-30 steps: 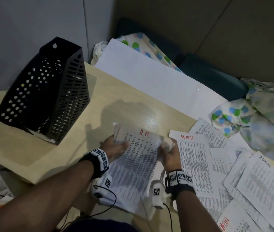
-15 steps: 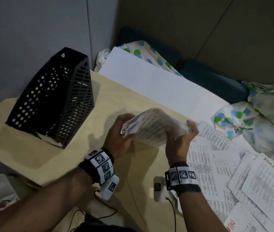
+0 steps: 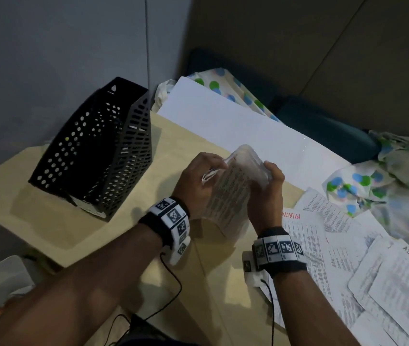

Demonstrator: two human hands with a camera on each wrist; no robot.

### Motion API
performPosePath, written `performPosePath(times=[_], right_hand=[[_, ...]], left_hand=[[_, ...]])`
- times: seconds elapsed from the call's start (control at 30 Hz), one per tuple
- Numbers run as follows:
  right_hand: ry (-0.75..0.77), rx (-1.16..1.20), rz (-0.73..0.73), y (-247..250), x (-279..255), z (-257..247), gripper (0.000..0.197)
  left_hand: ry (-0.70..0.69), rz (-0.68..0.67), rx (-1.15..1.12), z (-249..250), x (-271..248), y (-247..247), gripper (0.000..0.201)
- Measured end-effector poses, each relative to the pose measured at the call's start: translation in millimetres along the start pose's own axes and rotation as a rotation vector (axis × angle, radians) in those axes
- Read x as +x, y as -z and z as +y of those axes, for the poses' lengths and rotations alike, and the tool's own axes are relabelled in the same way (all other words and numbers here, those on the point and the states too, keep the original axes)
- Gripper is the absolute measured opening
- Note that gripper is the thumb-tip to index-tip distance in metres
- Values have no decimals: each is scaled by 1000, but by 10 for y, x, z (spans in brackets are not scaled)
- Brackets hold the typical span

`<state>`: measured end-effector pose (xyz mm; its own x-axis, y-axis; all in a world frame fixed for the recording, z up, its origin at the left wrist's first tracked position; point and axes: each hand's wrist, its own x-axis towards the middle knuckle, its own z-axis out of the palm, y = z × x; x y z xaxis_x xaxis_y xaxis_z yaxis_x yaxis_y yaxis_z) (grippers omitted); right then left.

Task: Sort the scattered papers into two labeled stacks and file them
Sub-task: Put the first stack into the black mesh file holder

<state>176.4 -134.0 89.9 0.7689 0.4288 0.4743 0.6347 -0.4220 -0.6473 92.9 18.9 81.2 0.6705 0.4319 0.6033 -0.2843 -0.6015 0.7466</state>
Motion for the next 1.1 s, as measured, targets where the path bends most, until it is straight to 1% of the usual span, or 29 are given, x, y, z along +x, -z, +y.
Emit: performPosePath(times=[0.07,0.13,0.17,0.27,0.33,0.4,0.47,0.5,0.53,0.57,0.6,0.63,0.67,0.7,0.73,0.8,0.83,0.97,1.03,1.07,1.1], right_hand=[[-46,-9,4,-4,-50,11,50],[-172,21,-35,9,-111,31,47],[-204,32,-43,26,-134,50,48],[-151,6,-36,77,-122,81,50],[-121,2,-26,87,-124,57,49],[-160,22,-17,83,-174,34,55],[-242,112,8,87,-258,75,70],[-294,201,29,96,-299,105,78],[-355,298,43,106,-337,144,85],[-398,362,46,112,-366,190,86],[-431,360,42,107,-383,225,85],[-460,325,20,85,-390,241,86],[-472,272,-25,61,-398,220,92],[-456,233,-59,33,-391,179,95],[-421,220,-60,16,-364,124,91],[-345,265,-20,-15,-264,-28,68],[-311,293,-10,-28,-206,-111,61],[-183,320,-5,-23,5,-375,58],[-145,349,-24,-13,124,-488,47],[-142,375,-46,-20,187,-566,37],[-139,401,-83,-42,248,-646,24]], left_hand=[[-15,-6,-37,38,-34,17,13],[0,-18,-58,36,-143,41,15],[12,-24,-53,23,-192,57,18],[2,-34,-53,2,-212,116,29],[22,-15,-75,5,-189,155,26],[134,13,-100,14,-210,187,28],[290,-12,-157,-35,-292,199,46],[363,-35,-192,-77,-325,206,55],[453,-66,-220,-130,-358,220,58],[537,-110,-234,-191,-389,233,58],[609,-166,-220,-234,-422,239,55],[651,-213,-196,-240,-453,239,46],[675,-241,-170,-198,-473,239,34],[688,-241,-175,-149,-485,234,25],[696,-235,-182,-86,-486,229,19],[665,-190,-138,40,-449,279,19],[638,-147,-115,68,-433,325,19],[594,44,-104,72,-290,621,20],[488,132,-15,115,-166,825,15],[419,185,25,147,-97,943,11],[384,226,48,174,-14,1067,10]])
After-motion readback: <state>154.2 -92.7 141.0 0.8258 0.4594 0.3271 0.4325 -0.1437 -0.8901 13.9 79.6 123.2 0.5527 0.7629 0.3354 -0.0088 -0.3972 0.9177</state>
